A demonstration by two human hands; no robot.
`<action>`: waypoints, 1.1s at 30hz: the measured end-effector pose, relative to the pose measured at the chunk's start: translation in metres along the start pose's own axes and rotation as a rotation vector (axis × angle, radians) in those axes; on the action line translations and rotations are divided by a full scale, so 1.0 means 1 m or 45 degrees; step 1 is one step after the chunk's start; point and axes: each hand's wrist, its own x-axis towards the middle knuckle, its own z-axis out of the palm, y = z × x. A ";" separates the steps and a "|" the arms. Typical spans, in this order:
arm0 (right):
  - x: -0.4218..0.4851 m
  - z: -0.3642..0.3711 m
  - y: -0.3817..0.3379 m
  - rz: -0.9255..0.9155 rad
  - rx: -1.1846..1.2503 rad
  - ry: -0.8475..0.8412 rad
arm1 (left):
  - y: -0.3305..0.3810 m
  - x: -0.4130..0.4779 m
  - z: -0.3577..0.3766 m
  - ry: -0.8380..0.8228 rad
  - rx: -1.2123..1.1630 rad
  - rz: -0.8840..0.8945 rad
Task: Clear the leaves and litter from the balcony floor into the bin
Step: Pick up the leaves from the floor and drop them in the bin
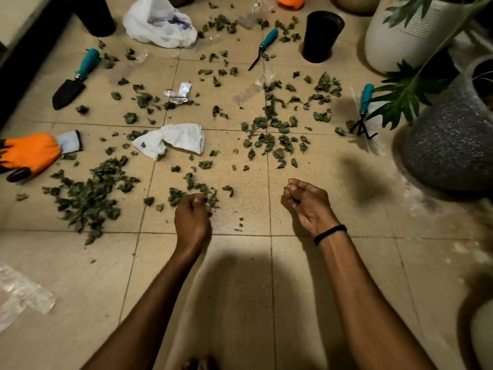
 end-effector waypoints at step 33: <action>-0.010 0.067 0.083 -0.784 -1.443 -0.095 | -0.010 0.021 -0.043 -0.254 -0.176 0.003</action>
